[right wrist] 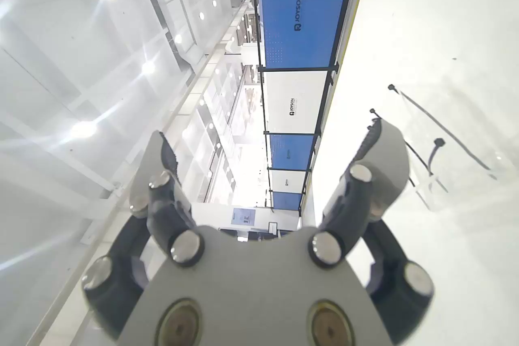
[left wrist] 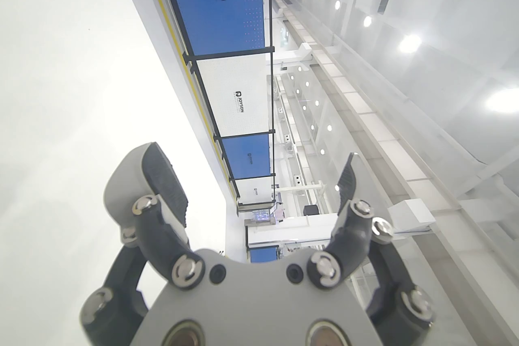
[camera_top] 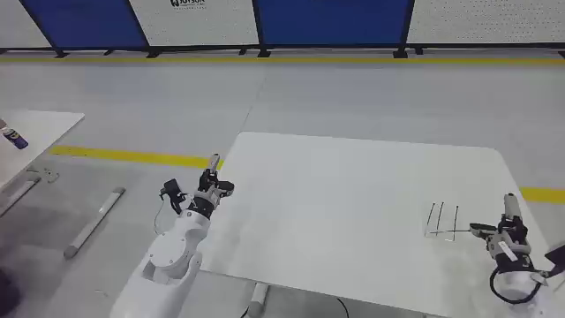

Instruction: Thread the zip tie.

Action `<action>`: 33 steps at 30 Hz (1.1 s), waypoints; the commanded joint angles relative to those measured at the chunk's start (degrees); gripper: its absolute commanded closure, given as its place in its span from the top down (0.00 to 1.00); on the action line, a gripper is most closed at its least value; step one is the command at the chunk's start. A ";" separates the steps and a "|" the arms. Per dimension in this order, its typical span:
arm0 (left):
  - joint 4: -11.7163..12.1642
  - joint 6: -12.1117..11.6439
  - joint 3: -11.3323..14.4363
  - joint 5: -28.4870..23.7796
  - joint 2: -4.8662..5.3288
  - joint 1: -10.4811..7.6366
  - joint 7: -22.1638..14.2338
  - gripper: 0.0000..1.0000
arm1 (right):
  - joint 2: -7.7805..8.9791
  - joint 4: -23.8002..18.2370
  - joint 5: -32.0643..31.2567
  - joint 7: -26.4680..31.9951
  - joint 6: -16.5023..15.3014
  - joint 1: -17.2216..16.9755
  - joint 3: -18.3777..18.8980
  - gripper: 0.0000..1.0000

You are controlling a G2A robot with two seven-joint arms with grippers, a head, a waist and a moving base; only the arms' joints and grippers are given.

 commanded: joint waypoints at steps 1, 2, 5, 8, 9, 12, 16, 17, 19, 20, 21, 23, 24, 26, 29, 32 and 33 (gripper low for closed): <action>0.00 0.00 0.00 0.00 0.00 0.00 0.00 0.78 | 0.00 0.00 0.00 0.00 0.00 0.00 0.00 0.78; 0.00 0.00 0.00 0.00 0.00 0.00 0.00 1.00 | 0.00 0.00 0.00 0.00 0.00 0.00 0.00 1.00; 0.00 0.00 0.00 0.00 0.00 0.00 0.00 1.00 | 0.00 0.00 0.00 0.00 0.00 0.00 0.00 0.78; 0.00 0.00 0.00 0.00 0.00 0.00 0.00 1.00 | 0.09 0.00 0.67 2.39 0.60 0.19 0.42 1.00; 0.00 0.00 0.00 0.00 0.00 0.00 0.00 1.00 | 0.29 0.07 0.73 5.79 1.42 0.30 1.12 1.00; 0.00 0.00 0.00 0.00 0.00 0.00 0.00 1.00 | 0.89 -0.28 0.03 12.46 3.36 0.26 3.93 1.00; 0.00 0.00 0.00 0.00 0.00 0.00 0.00 1.00 | 2.11 -1.74 -5.76 22.41 8.08 0.58 7.88 1.00; 0.00 0.00 0.00 0.00 0.00 0.00 0.00 1.00 | 2.42 -1.87 -6.06 26.41 8.80 0.81 8.52 1.00; 0.00 0.00 0.00 0.00 0.00 0.00 0.00 1.00 | 3.19 -1.41 -8.00 34.34 10.81 1.72 10.21 1.00; 0.00 0.00 0.00 0.00 0.00 0.00 0.00 1.00 | 3.50 -1.09 -9.79 35.60 10.92 2.35 11.32 1.00; 0.00 0.00 0.00 0.00 0.00 0.00 0.00 1.00 | 3.50 -1.09 -9.79 35.60 10.92 2.35 11.32 1.00; 0.00 0.00 0.00 0.00 0.00 0.00 0.00 1.00 | 3.50 -1.09 -9.79 35.60 10.92 2.35 11.32 1.00; 0.00 0.00 0.00 0.00 0.00 0.00 0.00 1.00 | 3.50 -1.09 -9.79 35.60 10.92 2.35 11.32 1.00; 0.00 0.00 0.00 0.00 0.00 0.00 0.00 1.00 | 3.50 -1.09 -9.79 35.60 10.92 2.35 11.32 1.00; 0.00 0.00 0.00 0.00 0.00 0.00 0.00 1.00 | 3.50 -1.09 -9.79 35.60 10.92 2.35 11.32 1.00; 0.00 0.00 0.00 0.00 0.00 0.00 0.00 1.00 | 3.79 1.40 -5.92 42.58 13.06 3.99 11.50 1.00; 0.00 0.00 0.00 0.00 0.00 0.00 0.00 1.00 | 4.37 4.10 -4.77 48.73 14.26 6.39 13.03 1.00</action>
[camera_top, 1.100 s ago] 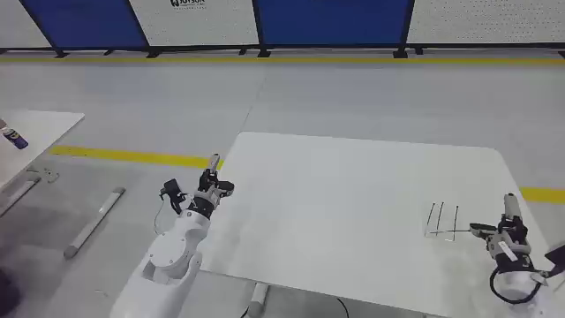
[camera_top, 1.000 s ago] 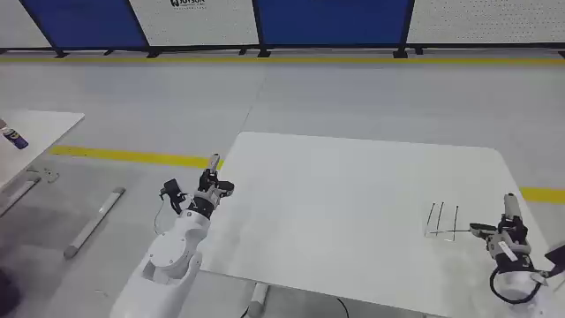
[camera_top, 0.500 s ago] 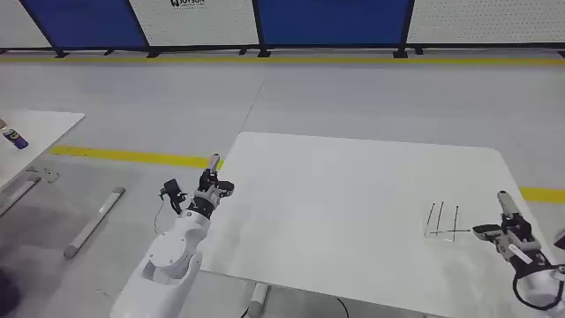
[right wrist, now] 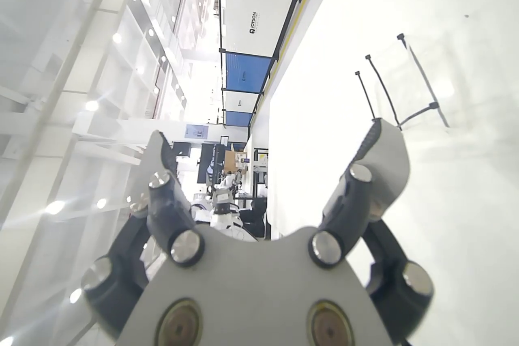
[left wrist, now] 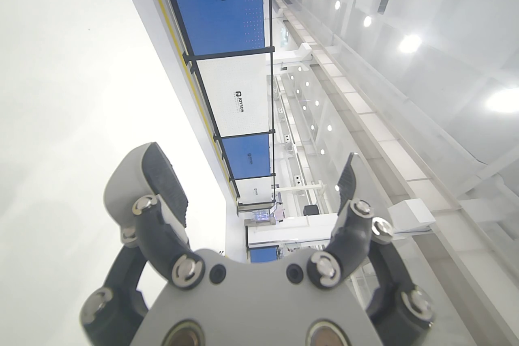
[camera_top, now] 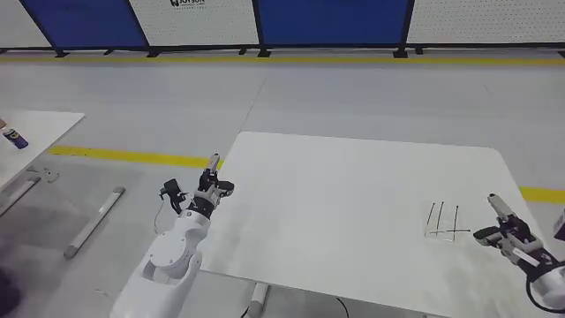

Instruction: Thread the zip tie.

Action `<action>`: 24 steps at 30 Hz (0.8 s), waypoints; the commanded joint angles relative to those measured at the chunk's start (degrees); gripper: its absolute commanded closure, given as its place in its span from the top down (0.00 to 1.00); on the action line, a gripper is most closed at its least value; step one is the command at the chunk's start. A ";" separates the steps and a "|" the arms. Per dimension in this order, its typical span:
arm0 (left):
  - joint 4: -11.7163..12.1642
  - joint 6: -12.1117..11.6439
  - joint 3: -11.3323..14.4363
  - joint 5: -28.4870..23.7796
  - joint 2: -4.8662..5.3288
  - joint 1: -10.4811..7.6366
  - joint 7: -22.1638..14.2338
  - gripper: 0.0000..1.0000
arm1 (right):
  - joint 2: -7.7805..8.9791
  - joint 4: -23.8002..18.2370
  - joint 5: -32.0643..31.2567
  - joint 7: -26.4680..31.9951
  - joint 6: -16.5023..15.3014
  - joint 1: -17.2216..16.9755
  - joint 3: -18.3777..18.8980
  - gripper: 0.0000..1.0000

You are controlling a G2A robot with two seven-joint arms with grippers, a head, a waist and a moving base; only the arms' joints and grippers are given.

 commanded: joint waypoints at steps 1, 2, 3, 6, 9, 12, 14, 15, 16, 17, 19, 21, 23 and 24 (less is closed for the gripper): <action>0.00 0.00 0.00 0.00 0.00 0.00 0.00 1.00 | 1.02 4.53 1.84 15.76 2.31 3.92 2.27 1.00; 0.00 0.00 0.00 0.00 0.00 0.00 0.00 1.00 | 1.58 5.42 0.57 20.81 1.97 5.33 2.86 1.00; 0.00 0.00 0.00 0.00 0.00 0.00 0.00 1.00 | 2.02 6.50 -0.45 23.70 1.54 6.49 3.78 1.00; 0.00 0.00 0.00 0.00 0.00 0.00 0.00 1.00 | 3.46 7.89 -4.66 33.91 0.80 9.53 4.88 1.00; 0.00 0.00 0.00 0.00 0.00 0.00 0.00 1.00 | 4.73 10.70 -8.11 42.22 0.98 13.15 3.99 1.00; 0.00 0.00 0.00 0.00 0.00 0.00 0.00 1.00 | 5.77 13.84 -9.28 42.22 1.18 16.54 -0.84 1.00; 0.00 0.00 0.00 0.00 0.00 0.00 0.00 1.00 | 6.55 17.43 -9.80 42.22 0.78 19.10 -4.56 1.00; 0.00 0.00 0.00 0.00 0.00 0.00 0.00 1.00 | 6.66 18.01 -10.16 42.22 0.72 19.52 -5.06 1.00; 0.00 0.00 0.00 0.00 0.00 0.00 0.00 1.00 | 6.66 18.01 -10.16 42.22 0.72 19.52 -5.06 1.00; 0.00 0.00 0.00 0.00 0.00 0.00 0.00 1.00 | 6.66 18.01 -10.16 42.22 0.72 19.52 -5.06 1.00; 0.00 0.00 0.00 0.00 0.00 0.00 0.00 1.00 | 6.66 18.01 -10.16 42.22 0.72 19.52 -5.06 1.00; 0.00 0.00 0.00 0.00 0.00 0.00 0.00 1.00 | 6.66 18.01 -10.16 42.22 0.72 19.52 -5.06 1.00; 0.00 0.00 0.00 0.00 0.00 0.00 0.00 1.00 | 6.66 18.01 -10.16 42.22 0.72 19.52 -5.06 1.00; 0.00 0.00 0.00 0.00 0.00 0.00 0.00 1.00 | 6.66 18.01 -10.16 42.22 0.72 19.52 -5.06 1.00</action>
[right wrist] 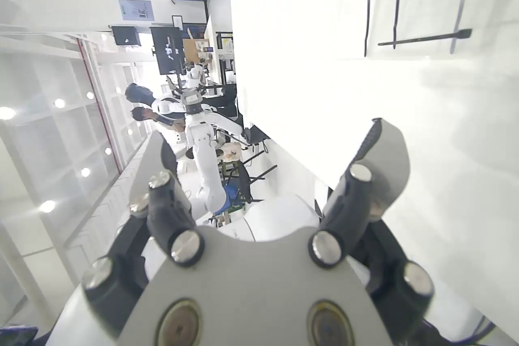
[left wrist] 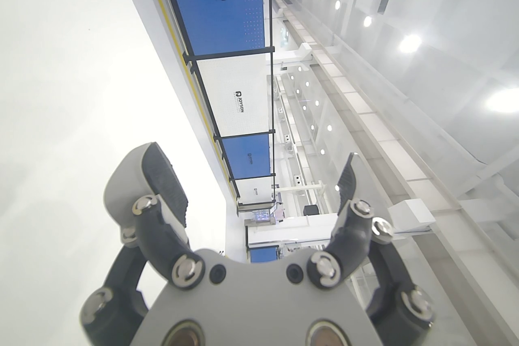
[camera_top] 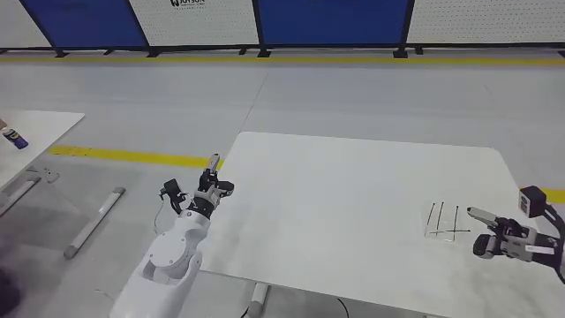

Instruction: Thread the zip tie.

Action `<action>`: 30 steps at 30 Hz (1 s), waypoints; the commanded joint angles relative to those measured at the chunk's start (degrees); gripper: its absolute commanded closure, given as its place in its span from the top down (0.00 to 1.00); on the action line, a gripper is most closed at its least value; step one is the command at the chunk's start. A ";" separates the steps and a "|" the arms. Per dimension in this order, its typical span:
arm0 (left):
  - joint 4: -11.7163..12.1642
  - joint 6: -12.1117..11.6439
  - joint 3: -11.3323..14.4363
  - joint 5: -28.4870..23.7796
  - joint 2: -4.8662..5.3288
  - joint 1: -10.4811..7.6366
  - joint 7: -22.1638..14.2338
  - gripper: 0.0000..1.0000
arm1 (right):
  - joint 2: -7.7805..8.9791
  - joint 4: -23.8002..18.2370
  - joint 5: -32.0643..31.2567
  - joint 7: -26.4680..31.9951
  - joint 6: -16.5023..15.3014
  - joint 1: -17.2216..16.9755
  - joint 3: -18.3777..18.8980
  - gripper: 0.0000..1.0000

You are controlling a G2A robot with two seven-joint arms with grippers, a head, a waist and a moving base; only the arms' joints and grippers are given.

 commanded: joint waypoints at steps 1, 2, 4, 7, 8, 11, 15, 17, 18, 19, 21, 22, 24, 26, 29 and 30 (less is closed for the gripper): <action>0.00 0.00 0.00 0.00 0.00 0.00 0.00 1.00 | 0.00 0.01 0.00 0.00 0.00 0.01 -0.02 1.00; 0.00 0.00 0.00 0.00 0.00 0.00 0.00 1.00 | 0.00 0.01 0.00 0.00 0.00 0.01 -0.02 1.00; 0.00 0.00 0.00 0.00 0.00 0.00 0.00 1.00 | -0.01 -0.45 0.43 0.00 -0.91 -0.05 -0.19 1.00; 0.00 0.00 0.00 0.00 0.00 0.00 0.00 1.00 | 0.71 0.62 4.22 0.00 -5.41 -1.44 -0.07 1.00; 0.00 0.00 0.00 0.00 0.00 0.00 0.00 1.00 | 1.14 1.14 3.95 0.00 -6.01 -1.35 0.45 1.00; 0.00 0.00 0.00 0.00 0.00 0.00 0.00 1.00 | 2.63 2.01 6.88 0.00 -8.99 -1.77 0.96 1.00; 0.00 0.00 0.00 0.00 0.00 0.00 0.00 1.00 | 5.52 3.93 9.87 0.00 -12.56 -1.17 -1.00 1.00; 0.00 0.00 0.00 0.00 0.00 0.00 0.00 1.00 | 7.17 4.49 11.55 0.00 -13.62 -0.35 -4.68 1.00; 0.00 0.00 0.00 0.00 0.00 0.00 0.00 1.00 | 8.61 5.30 10.33 0.00 -13.84 0.89 -8.35 1.00; 0.00 0.00 0.00 0.00 0.00 0.00 0.00 1.00 | 9.75 6.90 9.34 0.00 -13.77 2.76 -10.97 1.00; 0.00 0.00 0.00 0.00 0.00 0.00 0.00 1.00 | 10.41 8.42 9.28 0.00 -13.89 4.35 -12.13 1.00; 0.00 0.00 0.00 0.00 0.00 0.00 0.00 1.00 | 10.41 8.42 9.28 0.00 -13.89 4.35 -12.13 1.00; 0.00 0.00 0.00 0.00 0.00 0.00 0.00 1.00 | 10.41 8.42 9.28 0.00 -13.89 4.35 -12.13 1.00; 0.00 0.00 0.00 0.00 0.00 0.00 0.00 1.00 | 10.41 8.42 9.28 0.00 -13.89 4.35 -12.13 1.00; 0.00 0.00 0.00 0.00 0.00 0.00 0.00 1.00 | 10.41 8.42 9.28 0.00 -13.89 4.35 -12.13 1.00; 0.00 0.00 0.00 0.00 0.00 0.00 0.00 1.00 | 10.41 8.42 9.28 0.00 -13.89 4.35 -12.13 1.00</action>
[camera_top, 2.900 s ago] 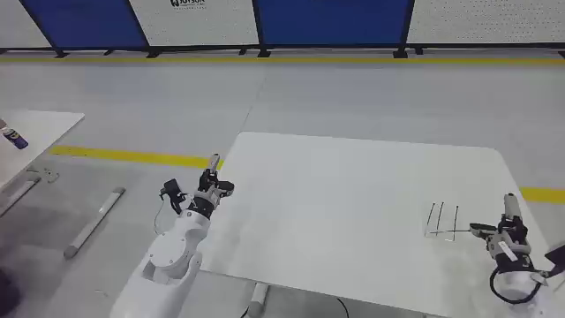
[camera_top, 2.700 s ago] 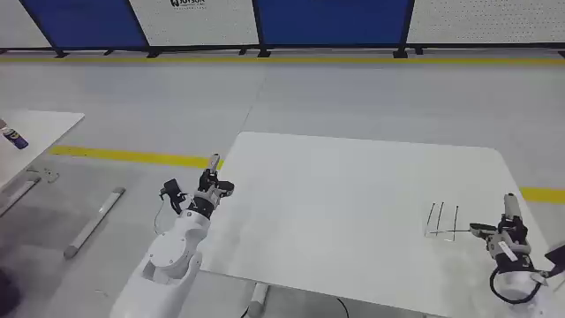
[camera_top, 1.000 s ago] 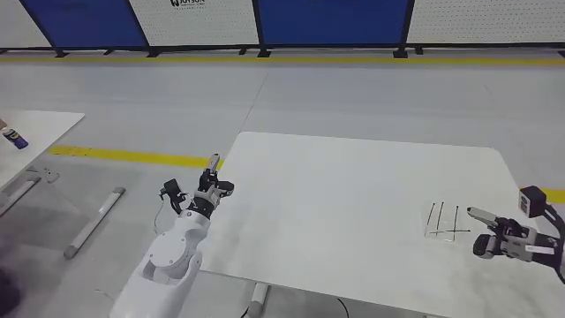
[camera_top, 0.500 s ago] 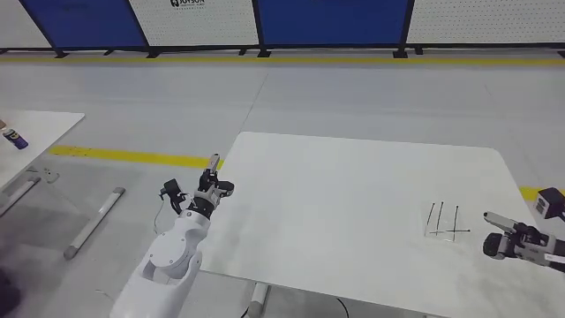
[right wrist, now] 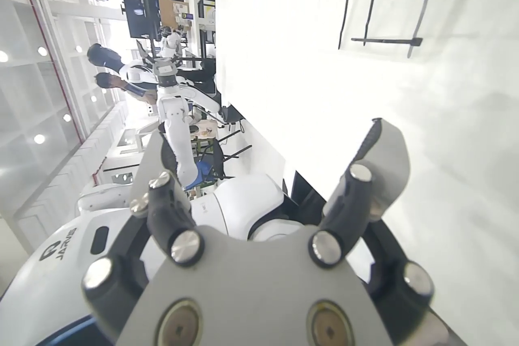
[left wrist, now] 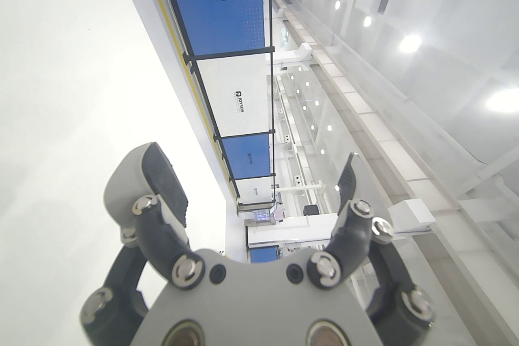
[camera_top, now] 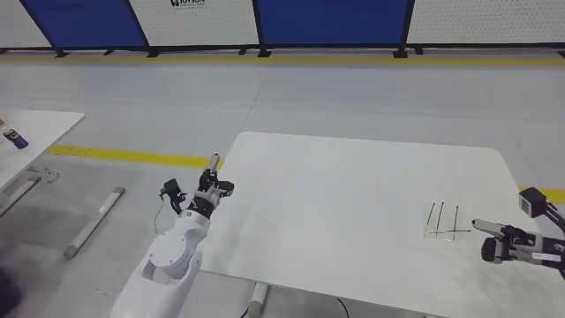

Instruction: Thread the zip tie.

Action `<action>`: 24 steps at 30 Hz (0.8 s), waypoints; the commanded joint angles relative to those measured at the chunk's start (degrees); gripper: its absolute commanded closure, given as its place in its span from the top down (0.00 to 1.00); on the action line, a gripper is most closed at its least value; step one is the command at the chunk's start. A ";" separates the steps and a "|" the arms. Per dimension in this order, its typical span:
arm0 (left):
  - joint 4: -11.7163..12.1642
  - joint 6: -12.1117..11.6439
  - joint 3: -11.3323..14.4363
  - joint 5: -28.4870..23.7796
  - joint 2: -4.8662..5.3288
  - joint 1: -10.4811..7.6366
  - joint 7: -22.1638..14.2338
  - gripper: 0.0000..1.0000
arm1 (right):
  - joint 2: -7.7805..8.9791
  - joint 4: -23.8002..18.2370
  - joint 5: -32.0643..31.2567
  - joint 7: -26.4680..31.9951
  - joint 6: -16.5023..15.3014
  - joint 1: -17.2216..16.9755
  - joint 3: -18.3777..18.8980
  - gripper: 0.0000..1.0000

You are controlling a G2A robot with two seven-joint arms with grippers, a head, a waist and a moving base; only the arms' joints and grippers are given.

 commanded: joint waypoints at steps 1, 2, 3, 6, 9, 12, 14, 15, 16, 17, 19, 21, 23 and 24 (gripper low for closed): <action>0.00 0.00 0.00 0.00 0.00 0.00 0.00 1.00 | 0.00 0.01 0.00 0.00 0.00 0.01 -0.01 1.00; 0.00 0.00 0.00 0.00 0.00 0.00 0.00 1.00 | 0.00 0.01 0.00 0.00 0.00 0.01 -0.01 1.00; 0.00 0.00 0.00 0.00 0.00 0.00 0.00 1.00 | 0.00 0.01 0.00 0.00 0.00 0.01 -0.01 1.00; 0.00 0.00 0.00 0.00 0.00 0.00 0.00 1.00 | -0.27 1.93 0.57 0.00 -2.96 0.90 -2.02 1.00; 0.00 0.00 0.00 0.00 0.00 0.00 0.00 1.00 | -0.17 4.76 3.92 0.00 -4.92 3.73 -4.47 1.00; 0.00 0.00 0.00 0.00 0.00 0.00 0.00 1.00 | 0.81 8.90 2.23 0.00 -5.56 8.34 -6.78 1.00; 0.00 0.00 0.00 0.00 0.00 0.00 0.00 1.00 | 1.12 11.08 2.10 0.00 -5.86 10.65 -7.99 1.00; 0.00 0.00 0.00 0.00 0.00 0.00 0.00 1.00 | 1.31 12.46 1.25 0.00 -5.79 12.12 -8.74 1.00; 0.00 0.00 0.00 0.00 0.00 0.00 0.00 1.00 | 1.41 13.40 0.63 0.00 -5.80 13.16 -9.17 1.00; 0.00 0.00 0.00 0.00 0.00 0.00 0.00 1.00 | 1.42 14.30 0.40 0.00 -5.70 14.03 -9.65 1.00; 0.00 0.00 0.00 0.00 0.00 0.00 0.00 1.00 | 1.26 15.56 0.57 0.00 -6.02 15.54 -11.66 1.00; 0.00 0.00 0.00 0.00 0.00 0.00 0.00 1.00 | 0.93 16.44 -0.62 0.00 -5.99 17.04 -14.92 1.00; 0.00 0.00 0.00 0.00 0.00 0.00 0.00 1.00 | 0.12 19.39 -1.25 0.00 -5.40 20.05 -19.47 1.00; 0.00 0.00 0.00 0.00 0.00 0.00 0.00 1.00 | -0.34 20.96 -0.77 0.00 -6.02 21.44 -21.16 1.00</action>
